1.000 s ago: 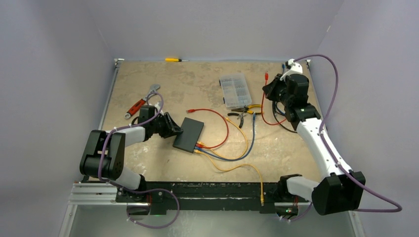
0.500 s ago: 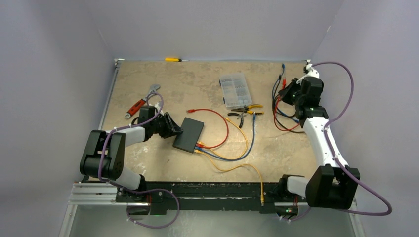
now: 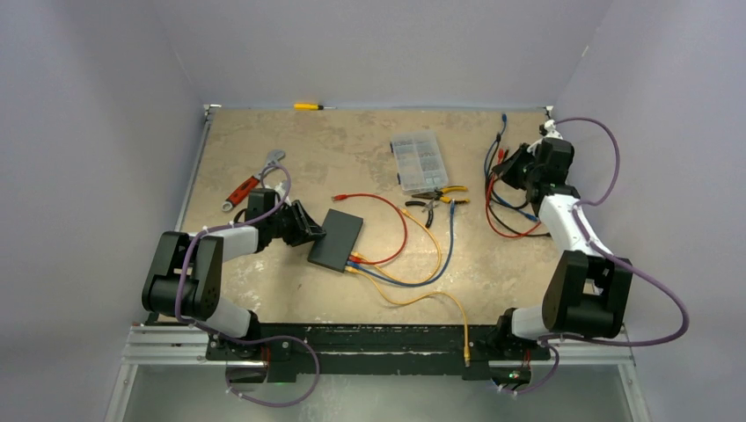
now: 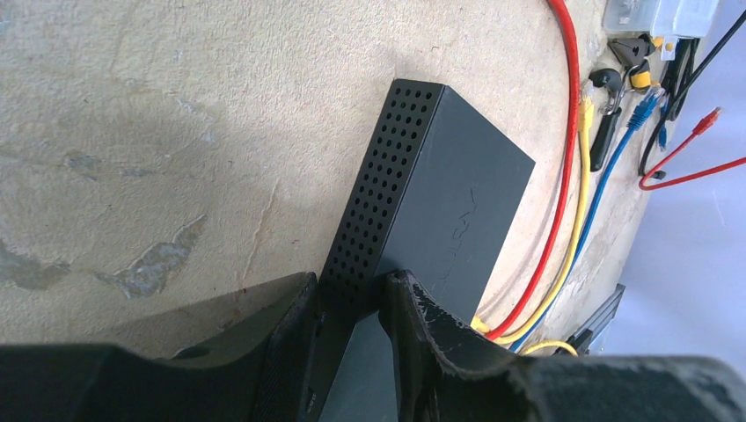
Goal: Pull the plug from the switch port
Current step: Place the connector at the corner of the board.
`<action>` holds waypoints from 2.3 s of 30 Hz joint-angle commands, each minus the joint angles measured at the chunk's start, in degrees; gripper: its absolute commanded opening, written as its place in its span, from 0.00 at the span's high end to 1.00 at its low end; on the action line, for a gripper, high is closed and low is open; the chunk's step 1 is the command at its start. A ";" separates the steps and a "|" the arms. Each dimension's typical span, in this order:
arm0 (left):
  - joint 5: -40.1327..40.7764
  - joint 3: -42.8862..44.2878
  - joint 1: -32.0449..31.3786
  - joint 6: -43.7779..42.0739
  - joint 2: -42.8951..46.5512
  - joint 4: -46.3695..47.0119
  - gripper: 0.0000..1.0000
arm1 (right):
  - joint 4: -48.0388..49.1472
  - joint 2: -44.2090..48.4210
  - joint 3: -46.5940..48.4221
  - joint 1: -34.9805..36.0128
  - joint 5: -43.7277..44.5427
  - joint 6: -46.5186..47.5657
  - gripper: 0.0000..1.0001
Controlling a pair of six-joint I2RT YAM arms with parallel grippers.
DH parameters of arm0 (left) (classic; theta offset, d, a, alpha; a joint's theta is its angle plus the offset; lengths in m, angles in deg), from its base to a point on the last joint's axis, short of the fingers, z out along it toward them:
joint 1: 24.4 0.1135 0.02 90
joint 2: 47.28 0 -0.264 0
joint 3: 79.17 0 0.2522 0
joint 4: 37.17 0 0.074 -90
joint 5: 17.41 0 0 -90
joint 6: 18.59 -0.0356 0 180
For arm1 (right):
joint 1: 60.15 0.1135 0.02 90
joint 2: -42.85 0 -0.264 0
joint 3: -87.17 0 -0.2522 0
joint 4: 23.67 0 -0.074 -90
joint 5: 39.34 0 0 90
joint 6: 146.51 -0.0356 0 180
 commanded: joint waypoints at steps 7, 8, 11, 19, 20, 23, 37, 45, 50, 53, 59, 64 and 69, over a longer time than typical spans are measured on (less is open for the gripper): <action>6.21 -2.53 -0.07 -3.63 -4.22 -5.25 0.66 | 6.13 -7.79 6.79 -0.17 -7.21 -2.01 1.00; 6.13 -2.55 -0.07 -3.63 -4.33 -5.15 0.66 | 6.59 -8.64 7.33 -0.17 -7.66 -2.19 1.00; 6.14 -2.50 -0.08 -3.75 -4.45 -5.12 0.66 | 7.49 -11.36 9.24 -0.17 -8.84 -2.81 1.00; 5.90 -2.05 -0.07 -3.92 -5.90 -4.49 0.66 | 9.28 -18.85 14.93 -0.17 -11.04 -4.60 1.00; 5.86 -1.95 -0.07 -4.08 -6.16 -4.44 0.66 | 9.40 -19.69 15.71 -0.17 -10.88 -4.71 1.00; 5.66 -1.56 -0.07 -4.22 -6.76 -4.50 0.66 | 9.58 -22.31 17.79 -0.17 -10.99 -5.30 1.00; 5.64 -1.26 -0.07 -4.69 -7.28 -4.70 0.66 | 9.10 -29.08 24.56 -0.17 -8.15 -6.50 1.00; 5.48 -1.71 -0.07 -4.94 -6.88 -4.53 0.66 | 7.42 -34.64 30.94 -0.30 -6.62 -7.14 1.00; 5.19 -2.11 -0.07 -4.86 -6.70 -4.27 0.66 | 6.32 -36.70 34.15 -0.42 -4.91 -7.15 1.00; 5.01 -2.44 -0.07 -5.00 -6.40 -4.26 0.66 | 5.83 -37.99 35.82 -0.52 -4.08 -7.18 1.00; 4.86 -2.85 -0.07 -5.09 -6.08 -4.04 0.66 | 3.58 -39.53 38.33 -0.67 -1.52 -6.26 0.86; 4.84 -2.90 -0.07 -4.97 -5.64 -4.17 0.66 | 4.14 -38.26 37.04 -0.70 -0.22 -5.82 0.47; 4.85 -2.90 -0.07 -4.80 -5.61 -4.09 0.66 | 6.14 -36.66 35.01 -0.70 -2.13 -5.76 0.27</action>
